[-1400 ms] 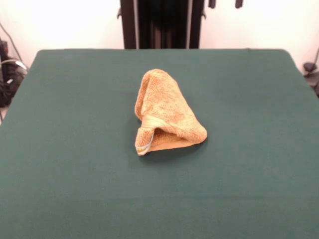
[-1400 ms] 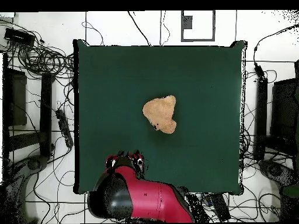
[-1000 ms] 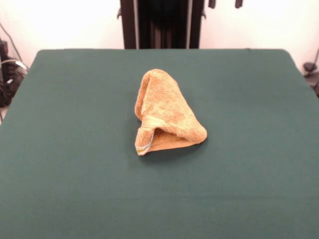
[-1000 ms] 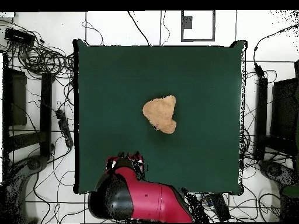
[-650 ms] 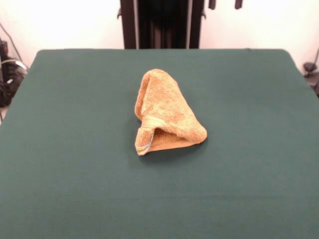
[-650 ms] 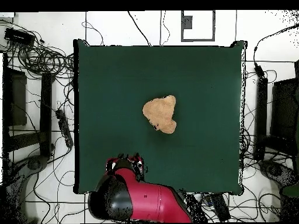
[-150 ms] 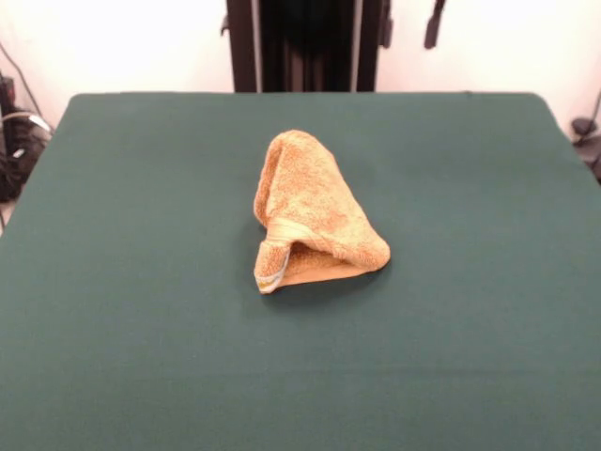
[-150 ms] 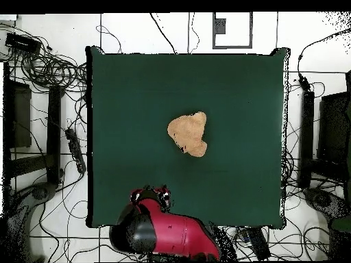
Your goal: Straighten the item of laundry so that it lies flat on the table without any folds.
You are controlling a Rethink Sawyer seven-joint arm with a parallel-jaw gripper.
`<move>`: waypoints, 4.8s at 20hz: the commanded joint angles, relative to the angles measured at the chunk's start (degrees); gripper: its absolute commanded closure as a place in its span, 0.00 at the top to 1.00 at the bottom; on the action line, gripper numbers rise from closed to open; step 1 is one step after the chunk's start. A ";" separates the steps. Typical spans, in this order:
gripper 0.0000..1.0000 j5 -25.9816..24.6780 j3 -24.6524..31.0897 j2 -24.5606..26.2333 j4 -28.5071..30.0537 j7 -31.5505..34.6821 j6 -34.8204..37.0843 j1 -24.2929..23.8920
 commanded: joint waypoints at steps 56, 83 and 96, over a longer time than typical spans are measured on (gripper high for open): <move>1.00 -8.56 11.65 18.83 -17.62 7.68 -2.75 -17.09; 1.00 -9.20 21.20 11.62 -20.12 2.94 7.69 -21.99; 1.00 -9.69 21.88 11.85 -21.13 3.02 7.84 -22.20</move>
